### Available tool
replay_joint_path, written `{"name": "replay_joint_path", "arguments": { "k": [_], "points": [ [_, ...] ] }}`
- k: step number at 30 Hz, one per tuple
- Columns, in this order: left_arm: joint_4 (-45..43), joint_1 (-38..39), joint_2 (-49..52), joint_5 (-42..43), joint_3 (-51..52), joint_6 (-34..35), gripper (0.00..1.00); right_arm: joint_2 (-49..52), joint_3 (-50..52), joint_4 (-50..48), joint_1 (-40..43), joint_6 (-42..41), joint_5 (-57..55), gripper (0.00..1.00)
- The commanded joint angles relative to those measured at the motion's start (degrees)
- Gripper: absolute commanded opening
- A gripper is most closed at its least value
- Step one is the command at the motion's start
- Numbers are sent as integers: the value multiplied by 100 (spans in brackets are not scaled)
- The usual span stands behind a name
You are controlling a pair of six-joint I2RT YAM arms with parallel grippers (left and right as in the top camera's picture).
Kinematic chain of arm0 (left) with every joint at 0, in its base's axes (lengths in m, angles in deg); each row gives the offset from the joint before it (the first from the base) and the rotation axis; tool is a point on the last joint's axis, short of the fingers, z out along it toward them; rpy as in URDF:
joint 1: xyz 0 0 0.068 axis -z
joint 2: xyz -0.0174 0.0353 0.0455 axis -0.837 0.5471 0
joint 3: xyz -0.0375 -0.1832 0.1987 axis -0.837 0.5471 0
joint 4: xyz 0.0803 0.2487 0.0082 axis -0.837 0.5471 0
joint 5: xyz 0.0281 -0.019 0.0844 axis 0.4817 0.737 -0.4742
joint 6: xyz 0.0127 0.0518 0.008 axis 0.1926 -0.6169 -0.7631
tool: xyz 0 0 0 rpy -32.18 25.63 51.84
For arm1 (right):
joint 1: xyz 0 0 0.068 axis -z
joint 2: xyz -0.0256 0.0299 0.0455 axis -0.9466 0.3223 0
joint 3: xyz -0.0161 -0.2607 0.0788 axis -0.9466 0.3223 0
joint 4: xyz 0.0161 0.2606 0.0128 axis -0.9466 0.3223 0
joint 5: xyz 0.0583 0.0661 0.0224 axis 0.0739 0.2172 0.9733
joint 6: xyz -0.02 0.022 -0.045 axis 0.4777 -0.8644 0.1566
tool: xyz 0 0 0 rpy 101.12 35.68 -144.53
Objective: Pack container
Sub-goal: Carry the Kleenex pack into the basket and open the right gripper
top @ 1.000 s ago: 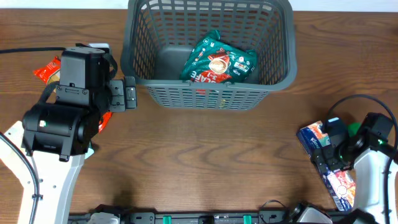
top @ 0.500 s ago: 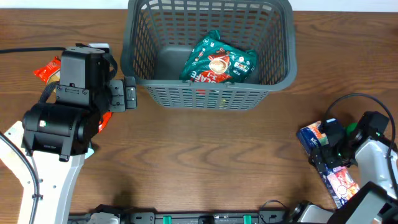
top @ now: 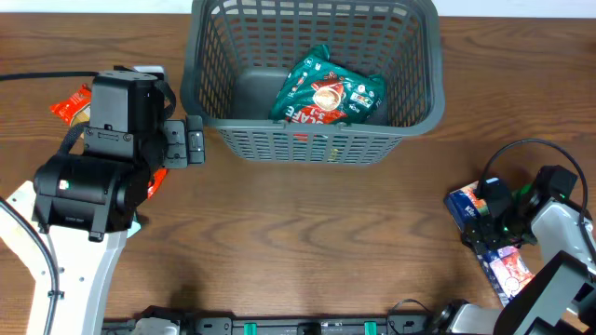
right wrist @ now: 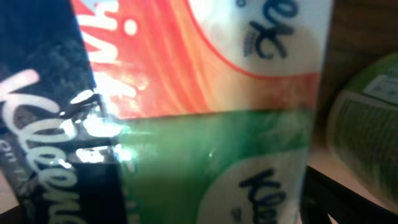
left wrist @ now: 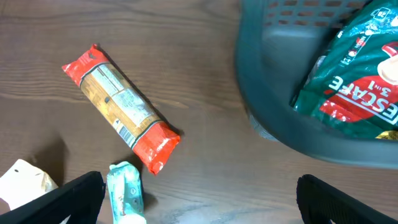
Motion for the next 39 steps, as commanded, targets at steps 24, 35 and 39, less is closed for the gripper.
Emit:
{"name": "replay_joint_path", "arguments": {
  "k": [24, 35, 39],
  "points": [
    [33, 28, 0, -87, -83, -35, 99, 208, 28, -599, 44, -715, 1038, 1],
    [28, 28, 0, -87, -83, -37, 99, 205, -597, -1235, -245, -3438, 1727, 1],
    [28, 28, 0, -87, -83, -37, 99, 205, -1554, -625, -557, -3875, 1714, 1]
  ]
}}
